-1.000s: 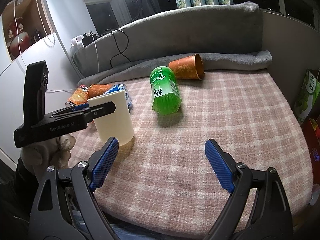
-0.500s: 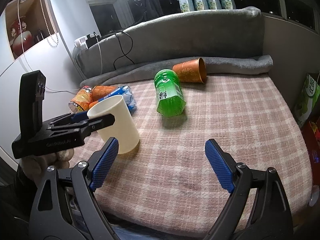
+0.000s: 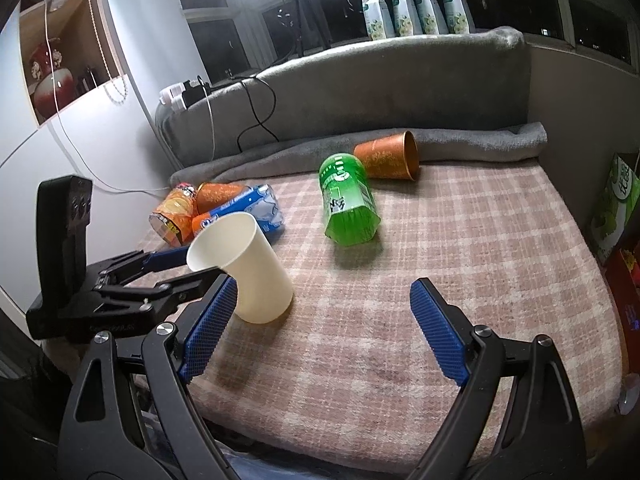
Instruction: Flip cup upright
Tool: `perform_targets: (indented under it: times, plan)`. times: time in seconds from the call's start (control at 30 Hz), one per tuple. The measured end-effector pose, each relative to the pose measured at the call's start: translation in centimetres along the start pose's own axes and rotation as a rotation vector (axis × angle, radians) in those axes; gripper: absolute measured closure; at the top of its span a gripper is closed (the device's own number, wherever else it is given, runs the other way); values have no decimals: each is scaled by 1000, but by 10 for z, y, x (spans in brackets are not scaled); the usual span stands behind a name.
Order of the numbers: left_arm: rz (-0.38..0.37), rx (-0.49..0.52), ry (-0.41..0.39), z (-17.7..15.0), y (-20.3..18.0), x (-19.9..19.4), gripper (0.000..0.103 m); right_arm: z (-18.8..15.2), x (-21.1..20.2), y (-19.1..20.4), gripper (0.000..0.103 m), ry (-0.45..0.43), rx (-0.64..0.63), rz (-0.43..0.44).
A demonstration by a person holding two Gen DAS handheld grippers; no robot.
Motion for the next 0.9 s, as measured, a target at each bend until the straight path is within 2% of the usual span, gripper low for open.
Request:
perform_targets:
  times: [0.1, 0.27, 0.37, 0.5, 0.63, 0.9]
  plan:
    - [10, 4, -26, -1, -1, -12, 25, 4, -4, 4, 12, -34, -5, -16]
    - [57, 3, -126, -1, 2, -48, 25, 13, -13, 15, 12, -113, -36, -57]
    - [136, -7, -211, 1, 8, -73, 25, 17, -17, 23, 12, -157, -55, -90]
    - [248, -15, -315, 3, 16, -103, 22, 21, -25, 30, 2, -224, -74, -136]
    - [331, -53, -399, 4, 26, -125, 22, 23, -30, 37, 2, -287, -109, -205]
    - [434, -55, -453, 3, 32, -141, 22, 25, -36, 37, 1, -338, -116, -268]
Point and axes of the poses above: each gripper's, at about its wrist camera, not at the fingertips, and x roughly the way its jaws point, y to its left, z to its top, the point moved 3 cm from there along x, roughly the way its jaws point, and after that the axes turned 8 degrees about x, right-handed, at the moved point
